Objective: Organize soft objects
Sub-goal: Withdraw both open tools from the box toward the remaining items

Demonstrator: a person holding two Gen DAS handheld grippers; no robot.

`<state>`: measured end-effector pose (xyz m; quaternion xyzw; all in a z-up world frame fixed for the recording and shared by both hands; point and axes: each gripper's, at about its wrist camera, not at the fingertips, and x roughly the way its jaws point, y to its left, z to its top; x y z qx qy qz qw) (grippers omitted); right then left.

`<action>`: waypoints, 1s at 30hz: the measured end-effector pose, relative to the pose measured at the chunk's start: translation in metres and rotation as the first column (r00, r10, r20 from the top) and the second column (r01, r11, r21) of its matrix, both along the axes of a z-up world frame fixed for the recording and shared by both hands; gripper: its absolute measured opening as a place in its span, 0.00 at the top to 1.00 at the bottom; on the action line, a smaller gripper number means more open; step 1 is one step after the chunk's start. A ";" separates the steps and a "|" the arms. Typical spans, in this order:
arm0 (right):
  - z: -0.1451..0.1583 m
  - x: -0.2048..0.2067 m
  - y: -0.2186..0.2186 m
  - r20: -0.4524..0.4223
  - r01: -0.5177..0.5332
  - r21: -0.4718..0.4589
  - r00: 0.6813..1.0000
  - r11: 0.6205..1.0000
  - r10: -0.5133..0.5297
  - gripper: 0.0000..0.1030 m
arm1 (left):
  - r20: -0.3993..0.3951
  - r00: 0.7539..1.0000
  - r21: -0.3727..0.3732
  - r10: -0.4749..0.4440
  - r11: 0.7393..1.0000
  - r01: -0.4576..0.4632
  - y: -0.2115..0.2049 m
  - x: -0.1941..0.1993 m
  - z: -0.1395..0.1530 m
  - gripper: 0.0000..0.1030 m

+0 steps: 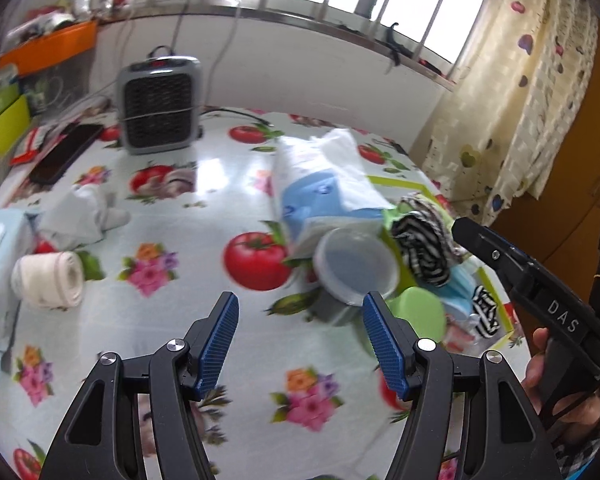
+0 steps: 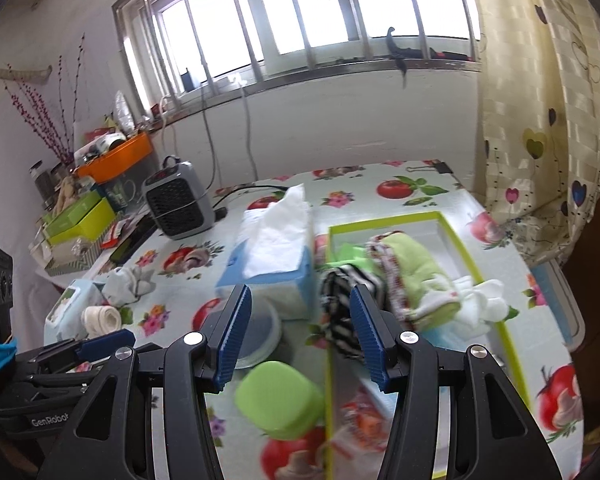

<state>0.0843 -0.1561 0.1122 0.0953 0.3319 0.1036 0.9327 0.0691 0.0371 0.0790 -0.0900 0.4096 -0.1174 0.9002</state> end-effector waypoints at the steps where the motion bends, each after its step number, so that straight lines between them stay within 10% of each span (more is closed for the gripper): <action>1: 0.000 0.000 0.004 0.001 -0.008 0.001 1.000 1.000 0.008 0.49 | -0.002 1.000 0.002 0.011 1.000 -0.011 0.005 -0.001 -0.001 0.38; 30: -0.027 0.001 0.106 -0.035 -0.222 -0.006 0.975 0.975 0.222 0.41 | 0.021 0.955 0.155 0.297 0.942 -0.297 0.148 0.006 -0.029 0.38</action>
